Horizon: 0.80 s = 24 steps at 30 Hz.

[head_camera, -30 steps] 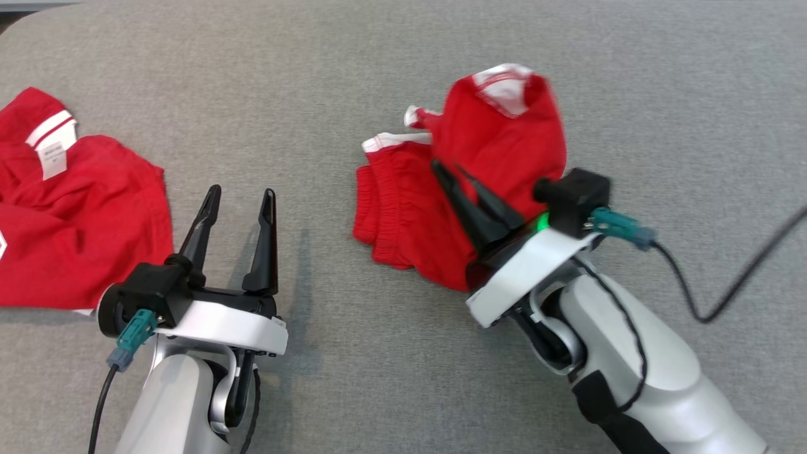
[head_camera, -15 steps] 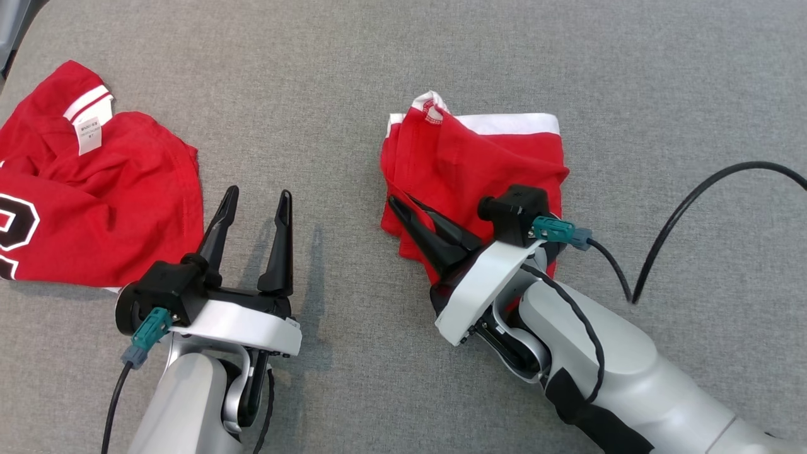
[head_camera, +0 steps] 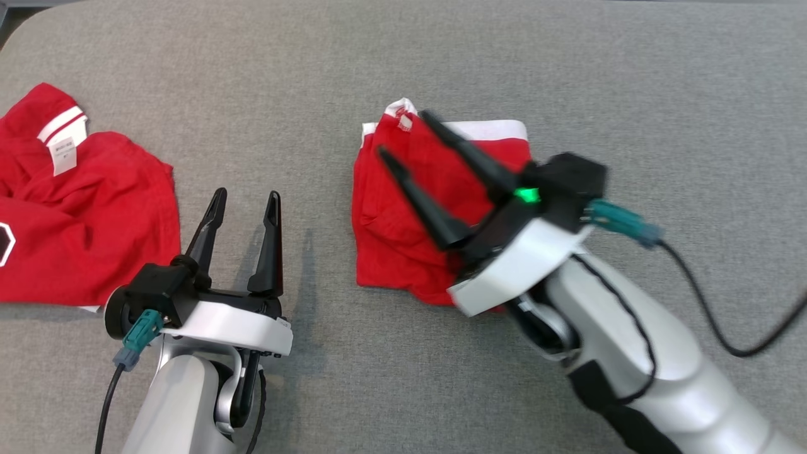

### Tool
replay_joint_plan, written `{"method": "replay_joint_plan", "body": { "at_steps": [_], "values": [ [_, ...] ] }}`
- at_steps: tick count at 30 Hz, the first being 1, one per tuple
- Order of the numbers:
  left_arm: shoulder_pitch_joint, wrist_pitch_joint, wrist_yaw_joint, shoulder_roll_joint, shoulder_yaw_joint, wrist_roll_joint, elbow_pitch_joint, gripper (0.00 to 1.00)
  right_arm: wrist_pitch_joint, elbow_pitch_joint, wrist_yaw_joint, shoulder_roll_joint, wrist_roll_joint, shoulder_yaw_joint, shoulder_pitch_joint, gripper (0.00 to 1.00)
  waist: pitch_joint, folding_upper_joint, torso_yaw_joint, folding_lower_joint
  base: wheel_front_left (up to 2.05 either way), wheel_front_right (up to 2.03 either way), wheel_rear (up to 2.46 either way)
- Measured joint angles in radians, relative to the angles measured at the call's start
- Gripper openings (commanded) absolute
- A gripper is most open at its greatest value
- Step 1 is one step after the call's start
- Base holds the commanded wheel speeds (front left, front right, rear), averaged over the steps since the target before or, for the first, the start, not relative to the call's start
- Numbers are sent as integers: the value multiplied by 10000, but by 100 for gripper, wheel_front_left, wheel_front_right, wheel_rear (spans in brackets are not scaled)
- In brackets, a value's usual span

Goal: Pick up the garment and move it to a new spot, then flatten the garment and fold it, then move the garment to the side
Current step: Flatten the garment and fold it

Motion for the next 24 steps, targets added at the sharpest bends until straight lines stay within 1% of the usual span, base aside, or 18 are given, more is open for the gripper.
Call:
{"method": "replay_joint_plan", "body": {
  "at_steps": [3, 8, 9, 11, 16, 19, 24],
  "values": [
    [14, 0, 0, 36, 46, 82, -15, 100, -2, -546, -2, -357, -575, -1087, 629, 100, -87, 0, -144, 0, 0, 0, 0],
    [45, 0, 4, 144, 150, 163, -52, 100, -4, -1043, 0, -719, -1223, -2752, 1775, 100, -235, 0, -353, 0, 0, 0, 0],
    [45, 0, 4, 144, 150, 163, -52, 100, -4, -1043, 0, -719, -1223, -2752, 1775, 100, -235, 0, -353, 0, 0, 0, 0],
    [68, 0, 17, 150, 161, 217, -88, 100, -8, -1141, 0, -863, -1421, -3430, 2236, 100, -284, 0, -423, 0, 0, 0, 0],
    [245, 2, 59, 213, 245, 234, -157, 100, -17, -1406, 0, -991, -1789, -5064, 3402, 100, -401, 0, -579, 0, 0, 0, 0],
    [266, 0, 96, 286, 313, 267, -261, 100, -19, -1544, 0, -993, -1994, -5730, 3926, 100, -437, 0, -671, 0, 0, 0, 0],
    [511, 0, 190, 460, 410, 351, -470, 100, -25, -1770, 0, -834, -2228, -6128, 4472, 100, -583, 0, -798, 0, 0, 0, 0]
  ]
}}
